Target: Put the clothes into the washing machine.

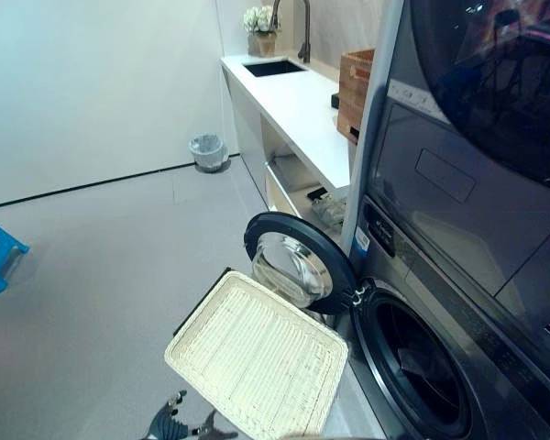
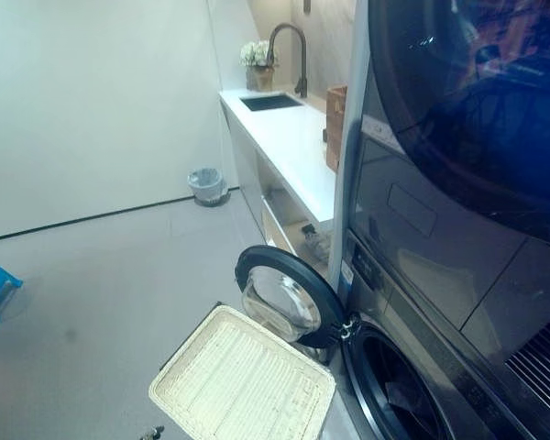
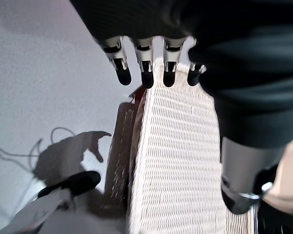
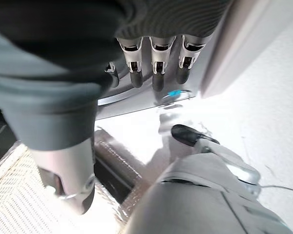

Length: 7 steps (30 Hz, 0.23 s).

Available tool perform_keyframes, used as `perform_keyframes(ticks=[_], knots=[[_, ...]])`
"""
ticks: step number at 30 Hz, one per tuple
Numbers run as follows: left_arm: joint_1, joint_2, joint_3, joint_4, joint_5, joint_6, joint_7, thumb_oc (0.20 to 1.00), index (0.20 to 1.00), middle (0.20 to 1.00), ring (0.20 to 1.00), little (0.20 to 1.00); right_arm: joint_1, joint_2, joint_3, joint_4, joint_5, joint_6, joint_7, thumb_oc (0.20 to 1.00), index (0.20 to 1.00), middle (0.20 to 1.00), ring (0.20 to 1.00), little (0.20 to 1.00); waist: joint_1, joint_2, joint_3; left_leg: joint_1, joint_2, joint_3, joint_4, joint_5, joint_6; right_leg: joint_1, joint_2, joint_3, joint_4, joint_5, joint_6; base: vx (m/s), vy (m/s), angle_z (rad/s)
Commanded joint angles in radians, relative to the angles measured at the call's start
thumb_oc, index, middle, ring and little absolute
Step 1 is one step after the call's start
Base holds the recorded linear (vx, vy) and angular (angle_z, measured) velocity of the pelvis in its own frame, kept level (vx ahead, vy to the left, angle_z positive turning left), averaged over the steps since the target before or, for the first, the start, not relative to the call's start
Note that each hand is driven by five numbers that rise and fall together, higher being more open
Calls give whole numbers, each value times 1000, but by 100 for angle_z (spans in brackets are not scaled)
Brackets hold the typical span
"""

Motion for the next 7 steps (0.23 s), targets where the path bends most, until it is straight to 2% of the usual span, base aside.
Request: perform_keyframes(ticks=[1, 7], knots=[[-61, 7, 35, 37, 32, 2, -25, 1000, 1000, 1000, 1000, 1000, -43, 14, -28, 41, 28, 32, 15, 1000, 1000, 1000, 1000, 1000, 18, -30, 24, 34, -39, 63, 10, -45, 40, -62, -15, 18, 83, 13, 1, 34, 8, -4], [-52, -3, 40, 48, 5, 37, -54, 1000, 1000, 1000, 1000, 1000, -36, 22, -30, 60, -5, 51, 24, 1000, 1000, 1000, 1000, 1000, 11, -33, 8, 51, -33, 78, 9, -55, 44, -47, -13, 34, 71, 11, 0, 6, 2, -1]])
